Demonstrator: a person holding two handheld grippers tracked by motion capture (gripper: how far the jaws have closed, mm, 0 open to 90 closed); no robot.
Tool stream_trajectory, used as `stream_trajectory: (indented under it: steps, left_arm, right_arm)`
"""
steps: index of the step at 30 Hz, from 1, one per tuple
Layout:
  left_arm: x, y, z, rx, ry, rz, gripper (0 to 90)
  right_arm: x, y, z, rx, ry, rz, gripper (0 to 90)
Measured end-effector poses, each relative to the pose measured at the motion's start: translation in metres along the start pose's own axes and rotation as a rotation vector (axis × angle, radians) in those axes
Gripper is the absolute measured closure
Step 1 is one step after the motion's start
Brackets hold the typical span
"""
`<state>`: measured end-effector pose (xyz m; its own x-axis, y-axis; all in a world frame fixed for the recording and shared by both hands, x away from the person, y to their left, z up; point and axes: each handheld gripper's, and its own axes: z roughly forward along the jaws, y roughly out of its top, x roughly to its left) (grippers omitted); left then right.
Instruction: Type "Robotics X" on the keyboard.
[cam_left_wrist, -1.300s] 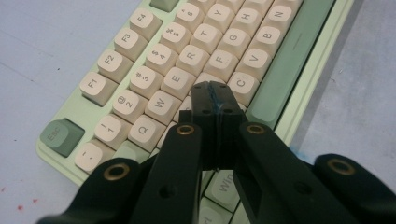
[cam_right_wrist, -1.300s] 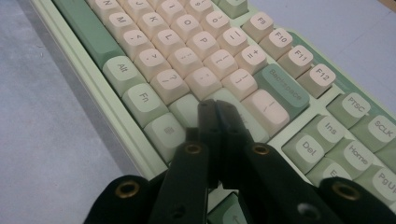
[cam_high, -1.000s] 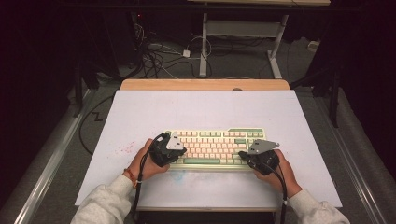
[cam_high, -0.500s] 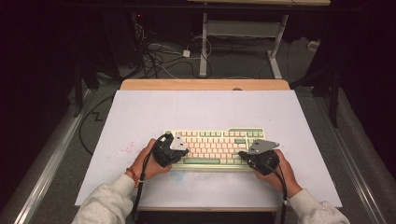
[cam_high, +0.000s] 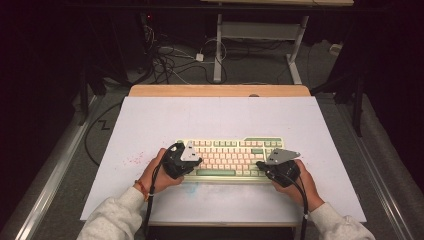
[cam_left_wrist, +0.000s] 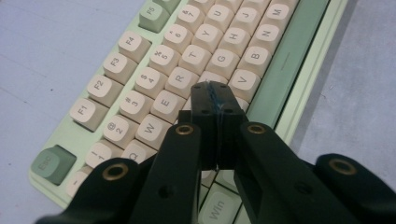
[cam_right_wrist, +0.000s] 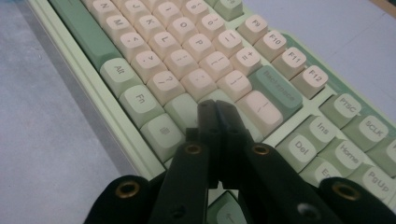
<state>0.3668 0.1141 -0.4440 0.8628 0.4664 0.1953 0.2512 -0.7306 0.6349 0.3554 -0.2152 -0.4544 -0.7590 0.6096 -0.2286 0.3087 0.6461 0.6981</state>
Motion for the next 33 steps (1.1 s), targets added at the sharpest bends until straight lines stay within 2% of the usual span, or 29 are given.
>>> stream_trajectory:
  steps: [5,8,12,15,17,18,20,22,25,27,30,33]
  left_arm:
    - [0.001,-0.001,-0.002,-0.008,0.009,0.000,84.5]
    - [0.001,-0.001,-0.004,-0.024,0.031,0.001,81.0]
    - [0.001,-0.002,-0.007,-0.046,0.065,-0.003,69.7]
    - [0.001,-0.003,-0.010,-0.078,0.091,-0.011,61.8]
    - [0.000,-0.003,-0.012,-0.098,0.125,-0.006,53.2]
    - [-0.001,-0.004,-0.013,-0.102,0.128,-0.008,51.2]
    - [-0.002,-0.005,-0.013,-0.108,0.163,-0.014,45.4]
    - [-0.003,-0.006,-0.014,-0.114,0.175,-0.022,37.0]
    - [-0.004,-0.010,-0.017,-0.123,0.204,-0.019,27.4]
    - [-0.005,-0.014,-0.019,-0.136,0.203,-0.025,23.2]
    - [-0.007,-0.019,-0.023,-0.140,0.226,-0.012,21.1]
    - [-0.008,-0.024,-0.025,-0.140,0.237,-0.009,19.3]
  right_arm:
    - [-0.001,0.001,-0.004,-0.016,-0.003,0.008,90.0]
    - [-0.002,0.003,-0.007,-0.033,-0.004,0.014,90.0]
    - [-0.002,0.005,-0.011,-0.058,-0.013,0.016,89.8]
    - [-0.003,0.006,-0.014,-0.085,-0.025,0.022,85.9]
    - [-0.003,0.006,-0.016,-0.108,-0.034,0.024,79.8]
    - [-0.003,0.006,-0.017,-0.114,-0.038,0.030,78.4]
    - [-0.004,0.006,-0.019,-0.133,-0.044,0.028,71.3]
    - [-0.004,0.006,-0.020,-0.148,-0.066,0.042,64.7]
    - [-0.005,0.006,-0.023,-0.168,-0.080,0.054,50.5]
    - [-0.005,0.004,-0.025,-0.183,-0.084,0.065,43.7]
    - [-0.005,0.001,-0.028,-0.212,-0.102,0.076,33.3]
    - [-0.005,-0.001,-0.033,-0.233,-0.122,0.081,28.3]
